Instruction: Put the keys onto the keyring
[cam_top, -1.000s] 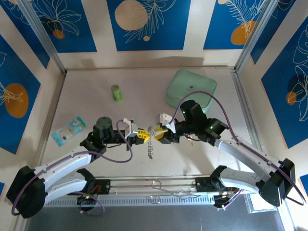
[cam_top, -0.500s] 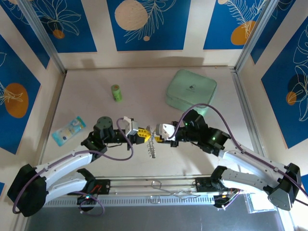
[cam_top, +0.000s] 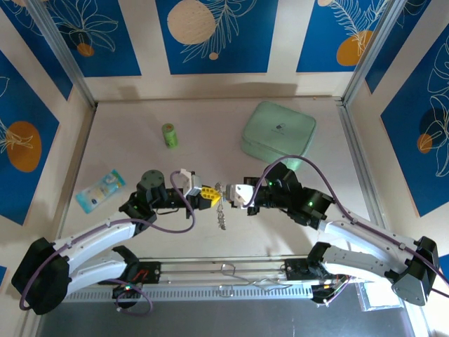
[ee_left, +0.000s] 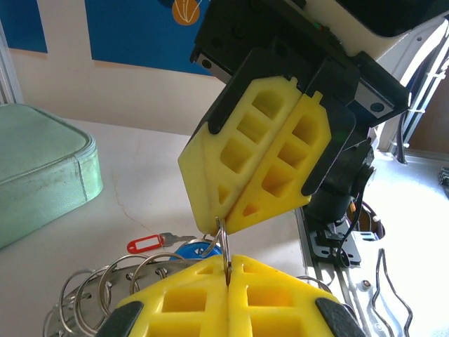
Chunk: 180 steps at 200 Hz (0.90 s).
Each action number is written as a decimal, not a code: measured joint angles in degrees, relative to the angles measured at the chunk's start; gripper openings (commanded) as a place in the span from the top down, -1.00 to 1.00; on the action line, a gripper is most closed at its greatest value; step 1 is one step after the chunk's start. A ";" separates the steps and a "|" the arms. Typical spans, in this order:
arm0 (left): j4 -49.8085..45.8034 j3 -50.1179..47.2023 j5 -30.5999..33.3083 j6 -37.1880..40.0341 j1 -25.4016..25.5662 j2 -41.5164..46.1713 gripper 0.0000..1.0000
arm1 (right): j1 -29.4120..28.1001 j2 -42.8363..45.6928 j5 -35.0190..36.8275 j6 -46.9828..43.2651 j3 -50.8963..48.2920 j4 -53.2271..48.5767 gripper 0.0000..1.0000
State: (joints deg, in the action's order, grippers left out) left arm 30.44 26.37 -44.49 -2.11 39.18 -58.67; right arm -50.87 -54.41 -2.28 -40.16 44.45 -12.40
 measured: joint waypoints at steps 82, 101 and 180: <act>0.85 -0.48 3.06 0.02 0.02 0.11 1.00 | -2.47 0.24 4.92 -0.11 -2.21 3.30 1.00; 1.81 -0.74 3.74 0.02 0.02 0.11 1.00 | -2.89 0.20 6.01 0.31 -2.25 3.93 1.00; 4.33 -0.83 4.70 0.70 0.00 0.13 1.00 | 3.06 1.84 -1.84 7.65 -2.82 4.37 0.46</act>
State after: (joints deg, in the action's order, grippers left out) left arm 34.76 25.54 -39.79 -1.41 39.18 -58.54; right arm -47.81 -52.58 -4.12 -32.51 41.63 -8.03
